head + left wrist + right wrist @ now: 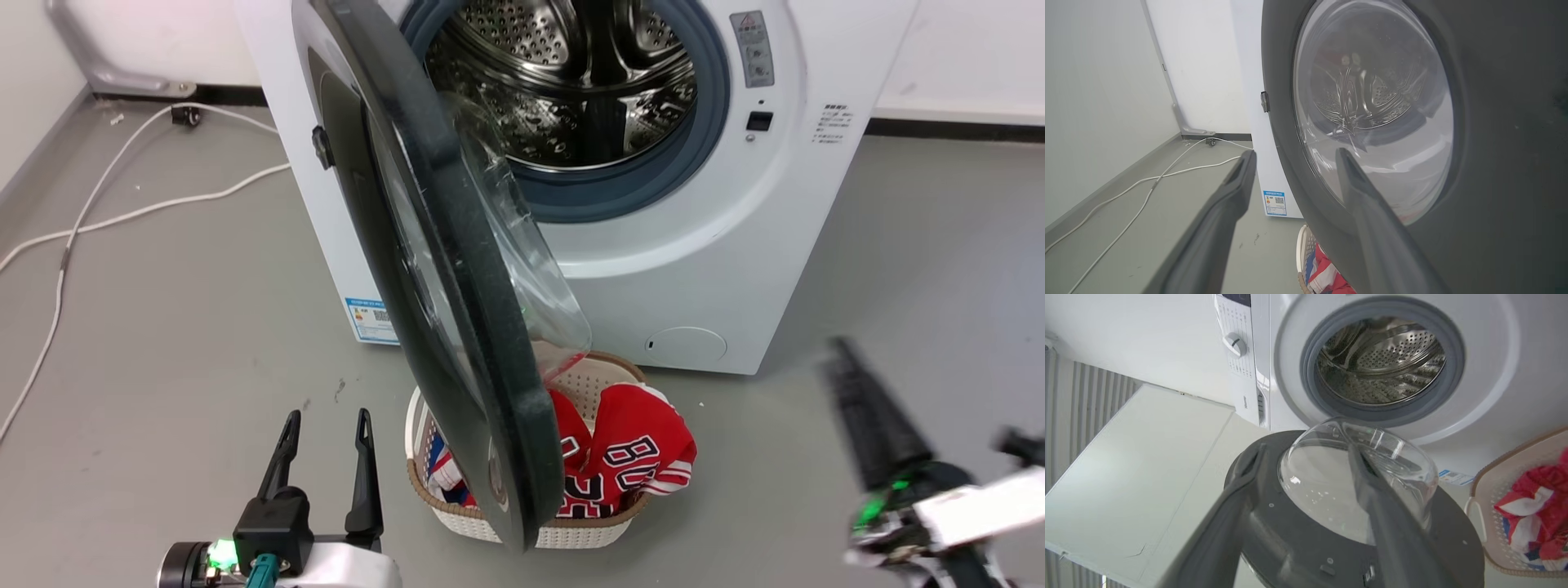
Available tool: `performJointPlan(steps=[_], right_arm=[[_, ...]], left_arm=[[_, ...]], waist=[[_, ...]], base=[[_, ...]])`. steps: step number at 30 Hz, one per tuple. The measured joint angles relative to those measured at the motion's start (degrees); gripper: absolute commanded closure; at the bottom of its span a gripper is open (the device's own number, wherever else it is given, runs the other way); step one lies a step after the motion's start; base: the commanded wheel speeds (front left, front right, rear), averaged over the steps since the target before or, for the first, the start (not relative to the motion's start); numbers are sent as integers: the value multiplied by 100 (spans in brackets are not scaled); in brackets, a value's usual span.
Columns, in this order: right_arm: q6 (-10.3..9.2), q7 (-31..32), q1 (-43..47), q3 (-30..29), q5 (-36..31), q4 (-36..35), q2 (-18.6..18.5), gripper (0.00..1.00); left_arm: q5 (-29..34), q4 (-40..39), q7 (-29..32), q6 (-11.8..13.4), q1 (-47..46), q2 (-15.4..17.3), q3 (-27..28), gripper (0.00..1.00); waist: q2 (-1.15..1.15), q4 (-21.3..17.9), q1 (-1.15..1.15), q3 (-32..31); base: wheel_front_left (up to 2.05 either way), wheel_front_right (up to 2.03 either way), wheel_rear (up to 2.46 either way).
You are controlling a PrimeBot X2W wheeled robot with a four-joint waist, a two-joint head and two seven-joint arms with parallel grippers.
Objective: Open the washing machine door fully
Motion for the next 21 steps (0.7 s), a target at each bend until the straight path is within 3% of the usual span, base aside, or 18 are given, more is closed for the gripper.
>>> performJointPlan(steps=[2, 3, 8, 12, 15, 21], right_arm=[[1, -357, 44, -134, -222, -42, 24, 0], [1, -979, 95, -263, -684, -73, 33, 0], [1, -2405, 230, -116, -2404, 160, -196, 0], [1, -2590, 265, -96, -4012, 391, -235, 0], [1, -2606, 250, -294, -5332, 147, -57, 0], [10, -2605, 342, -289, -7238, -275, 179, 0]], left_arm=[[2, -3, 0, -10, 14, 0, 11, 0], [33, -5, 0, -23, 42, 1, 31, 0], [34, -22, 0, -23, 79, 0, 56, 0], [34, -20, 0, -36, 85, 0, 70, 0], [33, -25, 0, -37, 91, 0, 73, 0], [33, -27, 0, -36, 91, 0, 48, 0]], waist=[[0, -14, 0, -20], [0, -36, 0, -46], [0, -91, 0, -87], [0, -136, 0, -105], [0, -154, 0, -91], [0, -156, 0, -55]], base=[[0, 0, 0], [0, 0, 0], [0, 0, 0], [0, 0, 0], [0, 0, 0], [0, 0, 0]])
